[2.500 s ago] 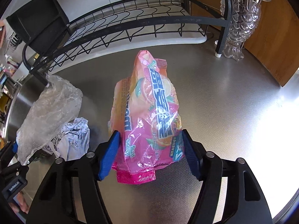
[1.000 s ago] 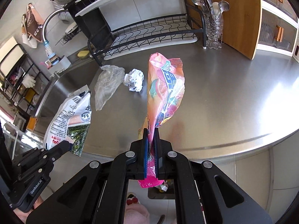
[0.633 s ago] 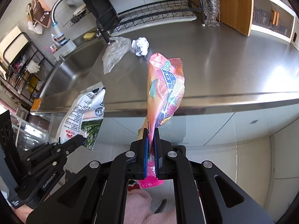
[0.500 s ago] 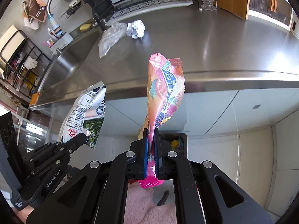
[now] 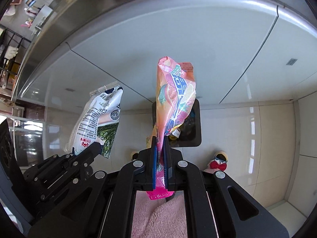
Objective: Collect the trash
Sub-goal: 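Carry the candy bag and carton down over the bin and open both tools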
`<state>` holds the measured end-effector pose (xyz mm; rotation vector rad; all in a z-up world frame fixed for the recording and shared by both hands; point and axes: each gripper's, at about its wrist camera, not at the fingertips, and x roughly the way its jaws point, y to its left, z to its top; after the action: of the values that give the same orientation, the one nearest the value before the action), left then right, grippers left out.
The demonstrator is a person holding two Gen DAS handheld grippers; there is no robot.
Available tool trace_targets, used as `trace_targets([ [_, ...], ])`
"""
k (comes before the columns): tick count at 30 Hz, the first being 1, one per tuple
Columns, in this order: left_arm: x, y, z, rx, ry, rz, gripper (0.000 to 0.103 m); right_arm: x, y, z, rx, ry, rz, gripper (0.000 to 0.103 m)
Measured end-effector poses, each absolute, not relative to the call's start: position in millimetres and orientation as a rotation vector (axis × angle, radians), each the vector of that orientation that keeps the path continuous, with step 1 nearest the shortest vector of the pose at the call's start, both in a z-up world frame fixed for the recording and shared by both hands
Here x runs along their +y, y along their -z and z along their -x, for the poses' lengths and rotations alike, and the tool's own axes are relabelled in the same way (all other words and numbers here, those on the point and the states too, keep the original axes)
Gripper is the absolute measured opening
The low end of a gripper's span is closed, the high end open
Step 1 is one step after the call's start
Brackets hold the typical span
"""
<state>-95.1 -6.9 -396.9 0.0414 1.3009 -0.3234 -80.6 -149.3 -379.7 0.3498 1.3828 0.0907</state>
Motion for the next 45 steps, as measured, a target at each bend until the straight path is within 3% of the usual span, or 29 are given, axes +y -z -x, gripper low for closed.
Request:
trace_targets([
  [19, -20, 522, 51, 1.487, 0.339, -0.023, 0.0, -150, 504, 40, 1.529, -0.056, -0.415, 0.007],
  [31, -15, 536, 36, 1.512, 0.328, 0.001, 0.001, -155, 525, 27, 1.578, -0.043, -0.494, 0.01],
  [33, -14, 536, 36, 1.509, 0.329, -0.005, 0.007, -154, 526, 26, 1.573, -0.042, -0.501, 0.011],
  [35, -13, 534, 35, 1.502, 0.333, -0.011, 0.02, -153, 528, 26, 1.573, -0.039, -0.512, 0.012],
  [36, -13, 534, 36, 1.5, 0.332, -0.012, 0.023, -154, 529, 25, 1.572, -0.033, -0.517, 0.016],
  [38, -13, 532, 37, 1.493, 0.323, -0.009, 0.036, -155, 528, 23, 1.565, -0.022, -0.526, 0.038],
  [39, -13, 530, 37, 1.487, 0.319, -0.006, 0.039, -156, 526, 23, 1.554, -0.013, -0.53, 0.055],
  [45, -12, 518, 37, 1.469, 0.299, -0.022, 0.058, -160, 520, 21, 1.542, 0.014, -0.528, 0.066],
])
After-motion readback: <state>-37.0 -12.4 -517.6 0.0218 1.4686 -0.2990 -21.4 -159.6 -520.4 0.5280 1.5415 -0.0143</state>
